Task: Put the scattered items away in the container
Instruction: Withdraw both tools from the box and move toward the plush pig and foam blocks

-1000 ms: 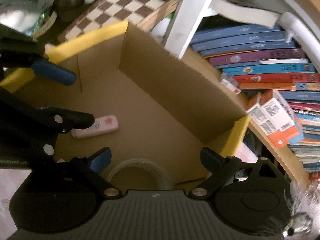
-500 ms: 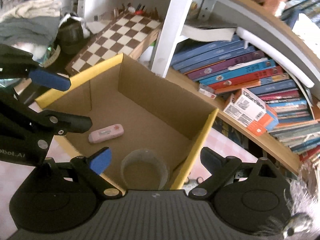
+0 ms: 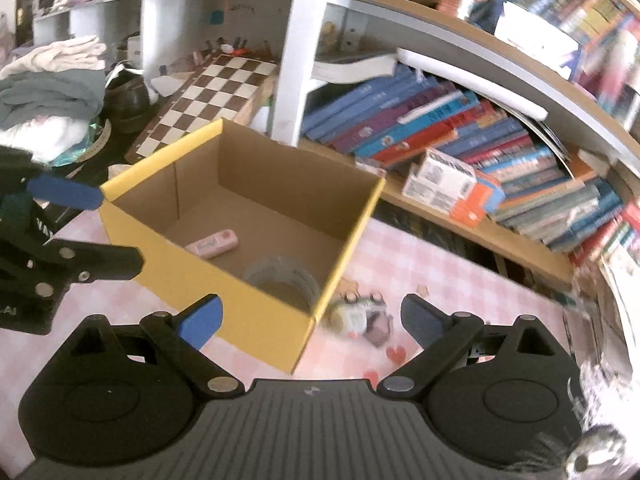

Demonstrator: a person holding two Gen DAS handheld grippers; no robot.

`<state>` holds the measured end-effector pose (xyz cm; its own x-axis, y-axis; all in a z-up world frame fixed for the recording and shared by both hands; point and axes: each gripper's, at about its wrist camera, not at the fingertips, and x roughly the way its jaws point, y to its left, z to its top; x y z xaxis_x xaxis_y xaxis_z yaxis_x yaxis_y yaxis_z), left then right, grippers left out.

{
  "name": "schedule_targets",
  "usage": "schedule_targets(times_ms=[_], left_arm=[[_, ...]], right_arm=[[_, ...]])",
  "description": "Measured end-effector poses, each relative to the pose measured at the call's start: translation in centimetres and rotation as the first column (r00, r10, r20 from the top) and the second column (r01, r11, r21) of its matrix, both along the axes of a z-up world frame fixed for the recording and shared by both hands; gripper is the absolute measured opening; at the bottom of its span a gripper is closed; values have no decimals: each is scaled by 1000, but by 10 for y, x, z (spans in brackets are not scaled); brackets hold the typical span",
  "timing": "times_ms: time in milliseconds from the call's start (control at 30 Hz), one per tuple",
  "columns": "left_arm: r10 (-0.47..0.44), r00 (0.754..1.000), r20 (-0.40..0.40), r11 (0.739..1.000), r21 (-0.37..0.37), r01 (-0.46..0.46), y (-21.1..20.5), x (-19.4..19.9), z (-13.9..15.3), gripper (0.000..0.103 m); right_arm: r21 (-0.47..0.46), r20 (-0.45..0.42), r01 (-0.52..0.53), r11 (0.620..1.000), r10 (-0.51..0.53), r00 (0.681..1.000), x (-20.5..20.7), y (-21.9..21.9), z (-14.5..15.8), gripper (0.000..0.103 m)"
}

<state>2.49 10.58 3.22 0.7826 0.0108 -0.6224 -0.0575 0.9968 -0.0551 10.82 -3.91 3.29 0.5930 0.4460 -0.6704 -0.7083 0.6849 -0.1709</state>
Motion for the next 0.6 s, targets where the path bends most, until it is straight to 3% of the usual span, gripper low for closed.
schedule_targets(times_ms=[600], left_arm=[[1,999,-45,1000,-4,-1,-18,-25,-25,75]], right_arm=[[54,-62,218,974,-215,975,-38,-56,-30,98]])
